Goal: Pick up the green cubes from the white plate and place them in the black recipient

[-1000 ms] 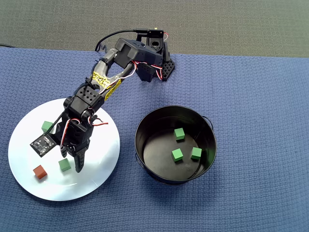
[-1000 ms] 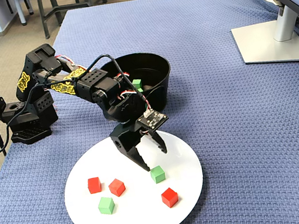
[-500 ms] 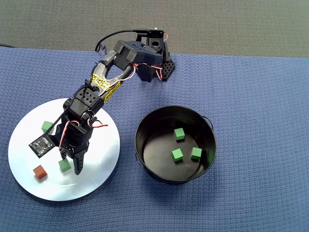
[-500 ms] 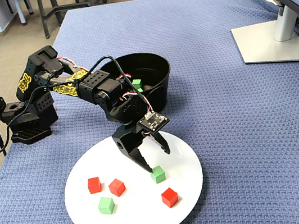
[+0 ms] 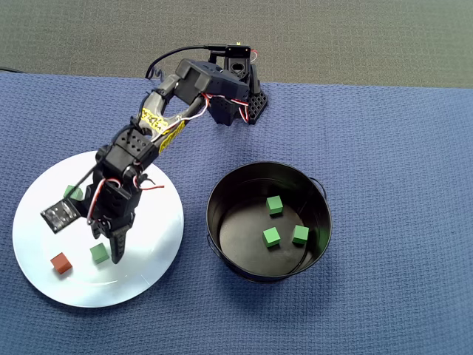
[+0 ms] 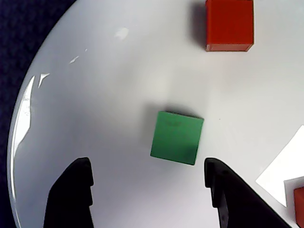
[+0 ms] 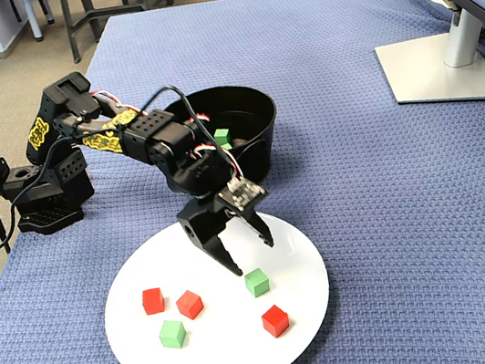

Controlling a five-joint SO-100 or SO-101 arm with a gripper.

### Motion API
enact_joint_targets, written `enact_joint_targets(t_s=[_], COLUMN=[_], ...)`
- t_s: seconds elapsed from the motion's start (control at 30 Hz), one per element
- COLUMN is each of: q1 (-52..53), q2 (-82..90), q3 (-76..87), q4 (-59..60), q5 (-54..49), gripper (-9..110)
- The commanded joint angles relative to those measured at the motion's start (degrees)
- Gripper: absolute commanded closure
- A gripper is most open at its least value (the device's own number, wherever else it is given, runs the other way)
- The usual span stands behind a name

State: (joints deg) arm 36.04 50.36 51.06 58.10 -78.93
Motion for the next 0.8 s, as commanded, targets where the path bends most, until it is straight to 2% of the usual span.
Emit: enact_joint_targets(t_s=[0.0,0.77], q1=[1.0,3.0], q2=[7.1,-2.4], q3=[-1.3,-3.7], q4=[1.0,-4.0], q5=[0.8,1.1], gripper=[77,78])
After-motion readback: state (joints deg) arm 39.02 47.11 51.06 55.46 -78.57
